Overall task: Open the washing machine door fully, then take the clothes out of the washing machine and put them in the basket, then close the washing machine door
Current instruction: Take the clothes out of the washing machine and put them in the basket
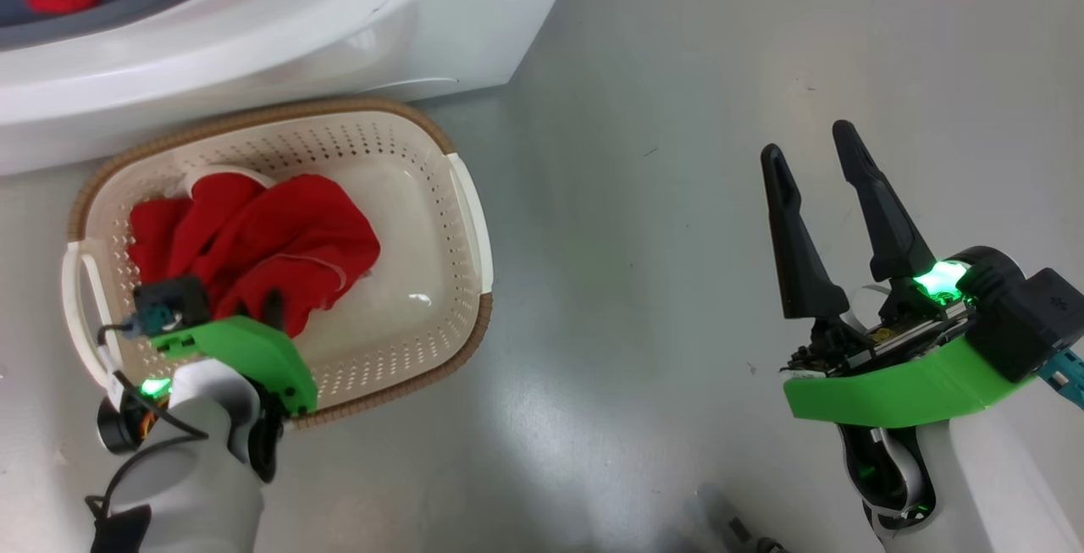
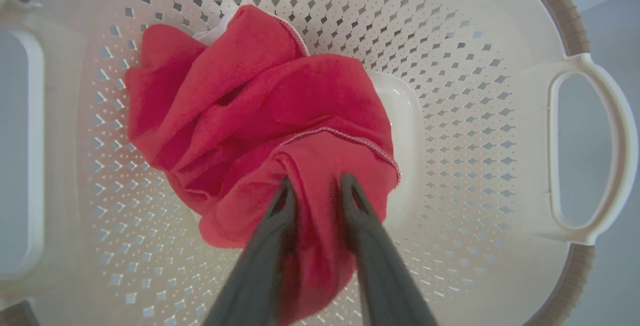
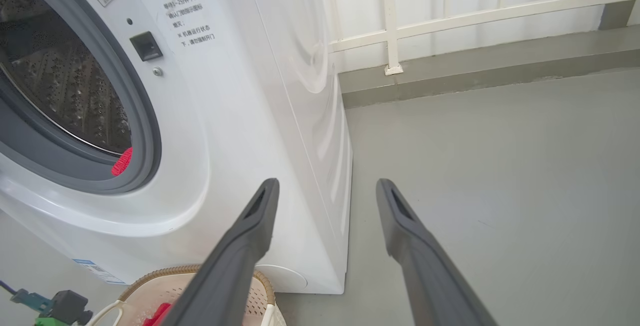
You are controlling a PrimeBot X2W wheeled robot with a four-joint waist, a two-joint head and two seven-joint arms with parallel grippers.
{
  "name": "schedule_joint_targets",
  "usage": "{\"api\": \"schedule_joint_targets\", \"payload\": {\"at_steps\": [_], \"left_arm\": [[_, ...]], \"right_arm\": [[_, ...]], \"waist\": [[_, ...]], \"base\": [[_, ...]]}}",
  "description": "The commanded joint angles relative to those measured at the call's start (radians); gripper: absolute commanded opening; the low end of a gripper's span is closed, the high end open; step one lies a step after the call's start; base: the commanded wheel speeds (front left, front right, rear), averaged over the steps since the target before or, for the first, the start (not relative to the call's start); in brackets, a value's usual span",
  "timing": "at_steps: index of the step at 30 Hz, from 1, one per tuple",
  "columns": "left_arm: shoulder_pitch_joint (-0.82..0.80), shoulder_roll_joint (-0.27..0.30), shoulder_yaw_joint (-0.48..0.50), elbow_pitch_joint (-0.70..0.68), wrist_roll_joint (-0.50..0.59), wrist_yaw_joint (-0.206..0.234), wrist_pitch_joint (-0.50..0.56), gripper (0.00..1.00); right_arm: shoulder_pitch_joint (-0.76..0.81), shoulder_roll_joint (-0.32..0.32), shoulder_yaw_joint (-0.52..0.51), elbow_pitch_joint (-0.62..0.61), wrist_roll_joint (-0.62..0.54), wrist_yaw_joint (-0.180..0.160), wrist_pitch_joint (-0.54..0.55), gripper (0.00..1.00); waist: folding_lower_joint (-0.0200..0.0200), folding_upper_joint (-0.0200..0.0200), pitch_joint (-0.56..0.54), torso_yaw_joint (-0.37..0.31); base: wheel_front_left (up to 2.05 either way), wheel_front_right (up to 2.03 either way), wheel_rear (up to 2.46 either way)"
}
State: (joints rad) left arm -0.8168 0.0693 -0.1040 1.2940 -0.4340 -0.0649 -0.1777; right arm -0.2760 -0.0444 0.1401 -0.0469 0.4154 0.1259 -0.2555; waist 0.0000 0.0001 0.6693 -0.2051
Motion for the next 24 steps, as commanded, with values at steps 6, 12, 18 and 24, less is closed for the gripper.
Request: {"api": "schedule_joint_targets", "payload": {"at_steps": [6,12,18,24], "left_arm": [[-0.002,0.031,0.011,-0.005,-0.007,0.014,-0.003,1.00],[0.009,0.027,0.000,-0.005,-0.009,0.002,-0.030,1.00],[0.027,0.022,-0.004,-0.021,-0.015,-0.023,-0.071,1.00],[0.078,0.017,0.007,-0.113,-0.014,-0.026,-0.083,1.00]], "right_arm": [[-0.007,-0.006,0.012,-0.012,0.007,0.005,-0.006,1.00],[-0.003,-0.006,0.005,0.000,-0.002,0.005,-0.006,1.00],[0.011,-0.006,-0.003,0.008,-0.025,0.005,-0.006,1.00],[0.035,-0.006,-0.022,0.024,-0.058,0.005,-0.006,1.00]], "waist": [[0.0000,-0.0001,-0.013,0.009],[0.0000,-0.0001,-0.050,0.022],[0.0000,-0.0001,-0.106,0.040],[0.0000,-0.0001,-0.176,0.062]], "base": [[0.00,0.00,0.00],[0.00,0.00,0.00],[0.00,0.00,0.00],[0.00,0.00,0.00]]}}
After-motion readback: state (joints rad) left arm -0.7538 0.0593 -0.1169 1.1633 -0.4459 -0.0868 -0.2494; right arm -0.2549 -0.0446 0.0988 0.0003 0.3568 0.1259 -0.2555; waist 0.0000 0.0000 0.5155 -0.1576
